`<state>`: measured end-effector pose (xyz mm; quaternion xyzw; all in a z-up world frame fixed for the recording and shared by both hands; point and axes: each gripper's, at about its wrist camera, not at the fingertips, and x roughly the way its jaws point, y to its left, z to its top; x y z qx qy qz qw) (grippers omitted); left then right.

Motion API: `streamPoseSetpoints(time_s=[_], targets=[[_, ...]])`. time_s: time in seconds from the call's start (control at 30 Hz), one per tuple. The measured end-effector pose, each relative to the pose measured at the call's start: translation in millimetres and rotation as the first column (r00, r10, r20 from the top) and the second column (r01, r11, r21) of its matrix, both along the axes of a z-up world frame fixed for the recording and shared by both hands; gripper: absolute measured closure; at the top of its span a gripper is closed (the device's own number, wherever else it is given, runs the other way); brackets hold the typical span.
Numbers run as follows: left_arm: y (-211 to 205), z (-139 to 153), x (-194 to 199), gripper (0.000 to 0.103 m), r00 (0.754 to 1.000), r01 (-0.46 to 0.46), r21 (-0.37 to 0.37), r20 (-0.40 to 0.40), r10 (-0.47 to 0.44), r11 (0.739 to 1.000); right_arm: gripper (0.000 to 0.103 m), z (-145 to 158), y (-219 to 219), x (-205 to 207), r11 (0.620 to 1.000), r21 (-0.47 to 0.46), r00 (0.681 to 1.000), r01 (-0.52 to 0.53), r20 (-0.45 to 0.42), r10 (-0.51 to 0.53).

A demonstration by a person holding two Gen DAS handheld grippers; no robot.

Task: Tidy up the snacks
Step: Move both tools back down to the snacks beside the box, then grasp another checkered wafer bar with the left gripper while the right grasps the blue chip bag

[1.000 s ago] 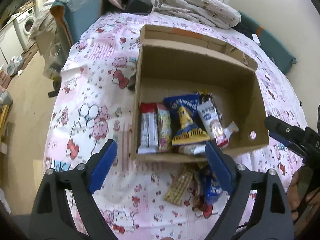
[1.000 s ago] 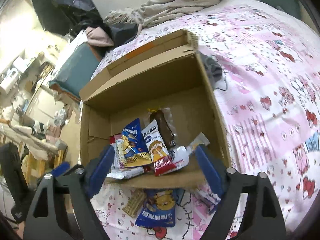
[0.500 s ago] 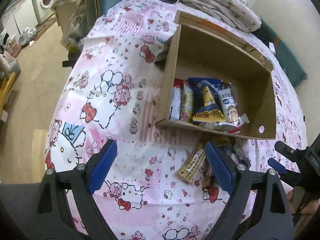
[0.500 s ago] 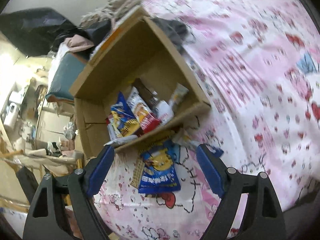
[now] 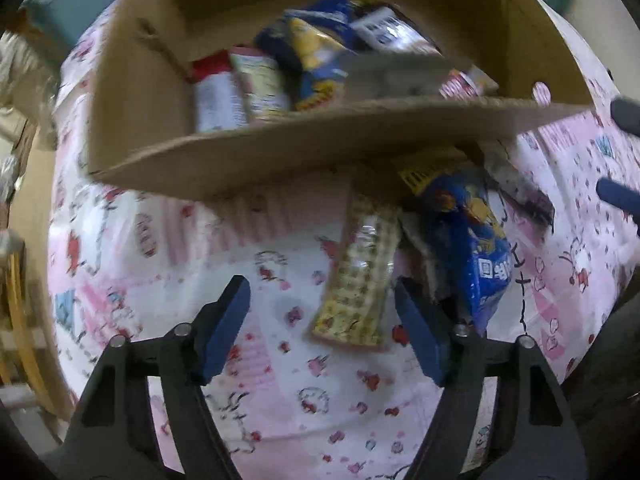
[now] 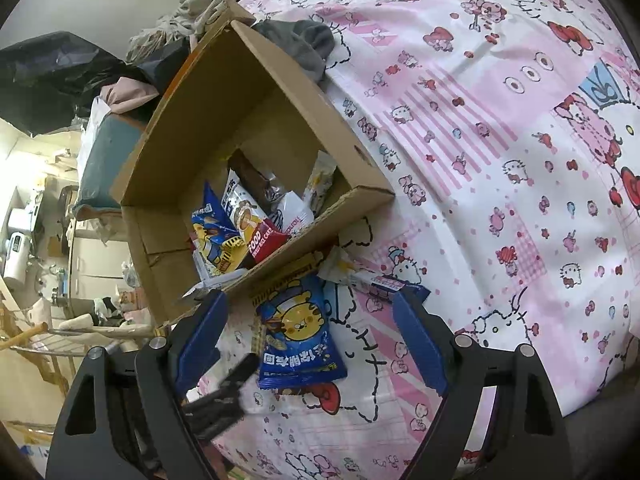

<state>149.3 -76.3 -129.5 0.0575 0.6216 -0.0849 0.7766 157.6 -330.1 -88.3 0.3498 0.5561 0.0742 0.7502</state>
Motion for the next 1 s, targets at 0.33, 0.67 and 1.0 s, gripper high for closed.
streamPoseSetpoints(time_s=[0.33,0.67,1.0], targets=[[-8,-1,-2,0.081,0.999,-0.004,-0.05,-0.048,0.001,0.999,0.016,-8,8,6,0.999,0.001,0.999,-0.038,-0.034,0.038],[26,24,-23,0.081,0.983,-0.177,-0.089,-0.068,0.171,0.98,0.016,-41,74,21,0.952,-0.076,0.945,-0.297,-0.165,0.281],[56,30,-29,0.081,0.976,-0.217,-0.08,-0.032,0.215,0.973,0.05,-56,120,24,0.859,-0.205,0.878,-0.469,-0.21,0.429]])
